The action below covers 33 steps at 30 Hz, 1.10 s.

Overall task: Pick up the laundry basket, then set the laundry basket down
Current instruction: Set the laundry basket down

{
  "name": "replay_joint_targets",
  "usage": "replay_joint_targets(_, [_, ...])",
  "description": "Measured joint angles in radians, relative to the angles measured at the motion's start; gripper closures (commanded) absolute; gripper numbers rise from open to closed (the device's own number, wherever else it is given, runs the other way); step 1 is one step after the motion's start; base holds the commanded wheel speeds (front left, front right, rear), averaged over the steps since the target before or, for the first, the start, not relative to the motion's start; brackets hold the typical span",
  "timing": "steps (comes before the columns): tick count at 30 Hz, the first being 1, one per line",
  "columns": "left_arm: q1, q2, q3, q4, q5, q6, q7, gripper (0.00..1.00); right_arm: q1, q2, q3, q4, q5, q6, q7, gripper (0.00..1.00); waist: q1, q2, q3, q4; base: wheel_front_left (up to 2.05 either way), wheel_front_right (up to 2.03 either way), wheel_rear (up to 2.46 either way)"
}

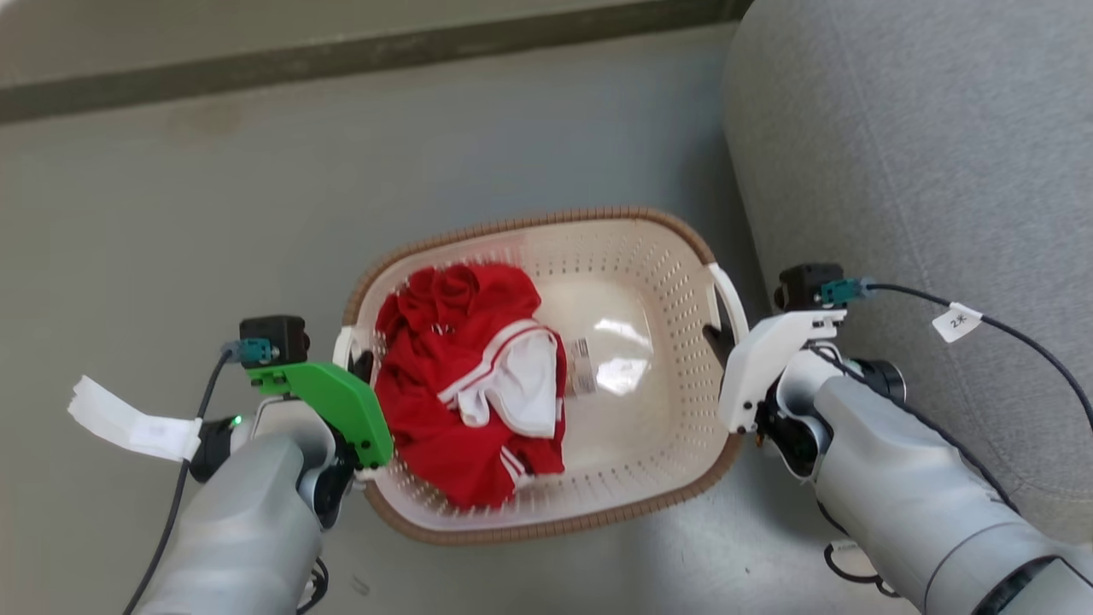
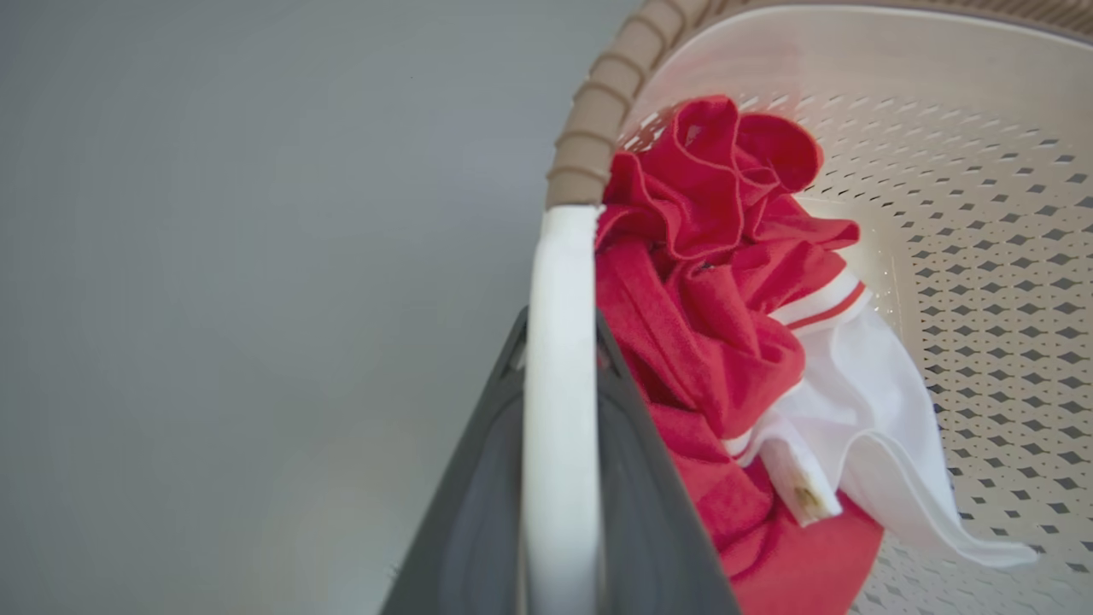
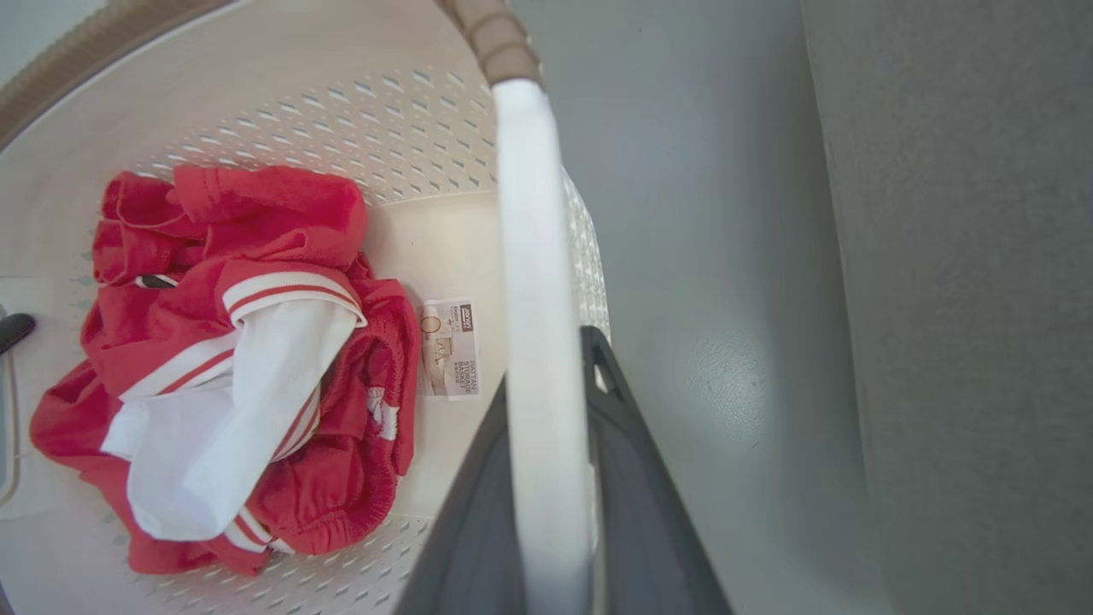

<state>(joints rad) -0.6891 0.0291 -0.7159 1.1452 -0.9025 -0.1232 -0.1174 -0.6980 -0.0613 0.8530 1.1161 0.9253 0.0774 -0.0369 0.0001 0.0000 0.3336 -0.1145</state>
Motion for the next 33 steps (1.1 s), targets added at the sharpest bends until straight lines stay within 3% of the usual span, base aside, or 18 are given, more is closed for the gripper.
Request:
replay_joint_targets(13, [-0.080,0.018,0.005,-0.010,0.027,0.000,-0.093,1.00,-0.076,0.005,-0.014,-0.006,0.000,0.006,-0.105,1.00,0.0001,0.0000,0.181,0.015,0.00,0.00,0.00])
replay_joint_targets(33, [-0.184,0.019,0.042,-0.017,0.052,0.000,-0.131,1.00,-0.160,-0.001,-0.028,-0.004,0.001,0.028,-0.188,1.00,0.0001,0.0000,0.430,0.022,0.00,0.00,0.00])
